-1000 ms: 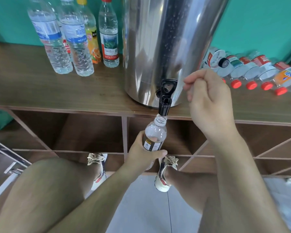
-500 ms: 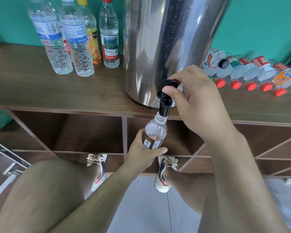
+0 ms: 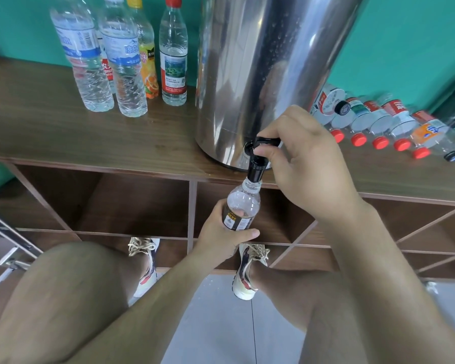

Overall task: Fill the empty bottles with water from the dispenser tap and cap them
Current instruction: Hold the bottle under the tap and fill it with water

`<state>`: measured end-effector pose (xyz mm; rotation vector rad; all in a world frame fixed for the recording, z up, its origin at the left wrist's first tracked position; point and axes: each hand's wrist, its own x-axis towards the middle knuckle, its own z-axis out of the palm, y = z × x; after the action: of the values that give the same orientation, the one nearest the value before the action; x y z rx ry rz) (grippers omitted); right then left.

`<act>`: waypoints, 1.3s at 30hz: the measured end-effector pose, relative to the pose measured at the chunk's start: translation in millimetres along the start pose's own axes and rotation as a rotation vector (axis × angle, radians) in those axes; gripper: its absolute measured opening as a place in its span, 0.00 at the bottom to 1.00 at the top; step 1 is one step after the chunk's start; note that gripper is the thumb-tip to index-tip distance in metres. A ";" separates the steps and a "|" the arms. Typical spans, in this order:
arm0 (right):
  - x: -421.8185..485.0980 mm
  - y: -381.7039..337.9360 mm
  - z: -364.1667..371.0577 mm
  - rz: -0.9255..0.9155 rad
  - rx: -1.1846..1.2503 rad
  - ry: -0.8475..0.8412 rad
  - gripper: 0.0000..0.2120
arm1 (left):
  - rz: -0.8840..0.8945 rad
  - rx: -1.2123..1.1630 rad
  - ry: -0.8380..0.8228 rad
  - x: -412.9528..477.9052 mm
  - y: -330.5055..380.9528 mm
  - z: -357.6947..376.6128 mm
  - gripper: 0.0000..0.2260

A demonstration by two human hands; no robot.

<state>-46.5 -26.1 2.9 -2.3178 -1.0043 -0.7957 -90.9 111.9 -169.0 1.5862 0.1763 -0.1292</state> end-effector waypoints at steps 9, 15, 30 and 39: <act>-40.8 7.4 26.2 -0.207 -0.120 0.163 0.10 | -0.005 -0.015 0.028 1.1 -1.6 1.3 0.33; -52.8 -5.4 19.5 -0.006 0.109 0.229 0.15 | -0.003 -0.027 -0.010 4.2 -2.6 0.4 0.36; -43.5 -6.4 12.0 0.414 0.559 0.267 0.13 | 0.007 0.052 0.018 2.3 2.9 -2.5 0.33; -49.6 5.8 27.5 0.385 0.528 0.141 0.21 | -0.004 0.092 0.018 0.2 7.5 -1.3 0.30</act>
<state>-61.2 -36.2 -51.3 -1.8795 -0.5856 -0.4596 -89.3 113.0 -161.6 1.6796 0.1897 -0.1273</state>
